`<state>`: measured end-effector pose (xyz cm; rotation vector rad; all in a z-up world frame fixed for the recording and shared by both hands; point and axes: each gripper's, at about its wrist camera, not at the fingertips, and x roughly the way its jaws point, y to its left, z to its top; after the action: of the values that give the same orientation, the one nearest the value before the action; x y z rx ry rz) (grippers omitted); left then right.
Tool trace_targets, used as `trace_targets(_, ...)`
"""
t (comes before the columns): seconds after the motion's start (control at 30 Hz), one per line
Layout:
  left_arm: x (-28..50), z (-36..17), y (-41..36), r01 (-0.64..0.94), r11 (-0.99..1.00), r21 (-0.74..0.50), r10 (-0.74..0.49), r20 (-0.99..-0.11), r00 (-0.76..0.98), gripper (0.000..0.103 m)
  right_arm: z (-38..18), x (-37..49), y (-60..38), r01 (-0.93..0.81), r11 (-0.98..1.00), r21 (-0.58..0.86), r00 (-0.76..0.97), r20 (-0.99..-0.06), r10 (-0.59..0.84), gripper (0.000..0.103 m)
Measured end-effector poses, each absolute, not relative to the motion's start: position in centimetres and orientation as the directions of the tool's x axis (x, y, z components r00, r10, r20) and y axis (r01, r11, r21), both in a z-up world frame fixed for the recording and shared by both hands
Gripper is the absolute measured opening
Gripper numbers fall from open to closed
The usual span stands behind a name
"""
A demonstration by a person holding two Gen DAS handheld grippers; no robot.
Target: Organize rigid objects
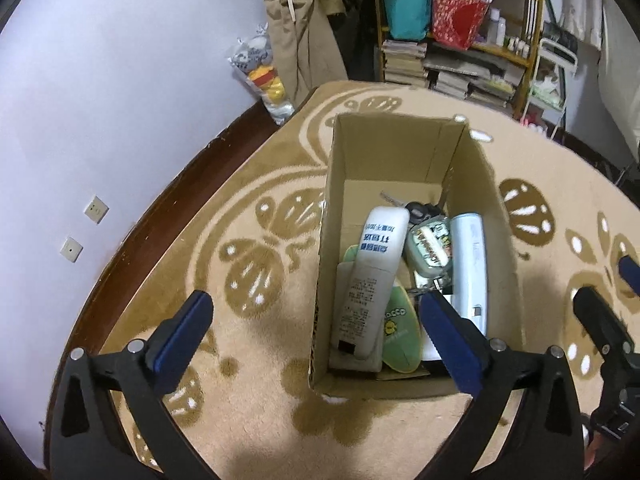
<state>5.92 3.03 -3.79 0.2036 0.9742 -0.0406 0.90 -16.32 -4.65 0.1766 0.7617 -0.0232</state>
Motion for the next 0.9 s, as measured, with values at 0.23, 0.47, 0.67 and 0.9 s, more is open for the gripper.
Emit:
trace_targets(0.23, 2.7, -0.1, 3.2, 0.155, 0.979, 0.130, -0.003, -0.756, 0.655, 0.102, -2.9, -1.5, -16.6, 0.094, 0.985, 0.146, 0.752, -0.659, 0.026, 0.103)
trace_targets(0.47, -0.5, 2.4, 2.9, 0.183, 0.974, 0.131, -0.037, -0.709, 0.704, 0.102, -0.2, -4.4, -17.1, 0.099, 0.985, 0.139, 0.794, -0.608, 0.006, 0.103)
trace_targets(0.67, -3.4, 3.8, 2.7, 0.195, 0.969, 0.150, -0.050, -0.657, 0.752, 0.102, 1.3, -7.1, -17.7, 0.101, 0.985, 0.140, 0.838, -0.545, -0.009, 0.103)
trace_targets(0.9, -6.2, 4.5, 2.9, 0.186, 0.971, 0.153, -0.050, -0.627, 0.777, 0.102, 1.9, -9.5, -18.1, 0.101, 0.984, 0.148, 0.863, -0.505, -0.013, 0.103)
